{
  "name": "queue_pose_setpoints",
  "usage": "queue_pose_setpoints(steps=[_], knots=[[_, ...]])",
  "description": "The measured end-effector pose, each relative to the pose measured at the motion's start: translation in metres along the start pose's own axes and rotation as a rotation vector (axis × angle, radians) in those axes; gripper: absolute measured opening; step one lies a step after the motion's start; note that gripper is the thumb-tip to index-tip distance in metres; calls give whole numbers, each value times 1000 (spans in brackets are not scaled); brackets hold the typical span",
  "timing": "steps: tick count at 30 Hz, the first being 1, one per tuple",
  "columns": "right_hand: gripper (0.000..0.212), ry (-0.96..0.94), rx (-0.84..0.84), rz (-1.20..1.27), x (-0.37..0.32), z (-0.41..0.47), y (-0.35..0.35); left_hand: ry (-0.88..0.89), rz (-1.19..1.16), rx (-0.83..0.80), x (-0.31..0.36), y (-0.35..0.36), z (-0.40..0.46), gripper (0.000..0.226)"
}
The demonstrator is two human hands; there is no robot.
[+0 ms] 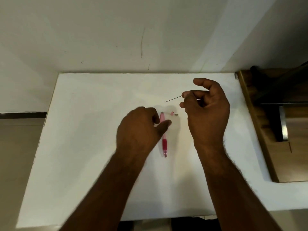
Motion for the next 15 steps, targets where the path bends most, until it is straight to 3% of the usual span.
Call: queue_pose_setpoints(steps=[5,9,15], knots=[[18,66,-29,130,7,2,1,-134,163,-141,3,24,-4,56],[14,146,-31,280,11,2,3,-186,180,-156,-4,25,-4,49],[22,304,-28,483,17,1,7,-254,14,-130,-11,5,-4,35]])
Point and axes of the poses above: each hand's wrist, its own z-axis towards the middle knuckle, its own y-axis out of the palm, x = y × z, the point moved 9 cm from there along z, towards the middle knuckle, and after that the axes turned 10 degrees about z, right-handed, at the moved point
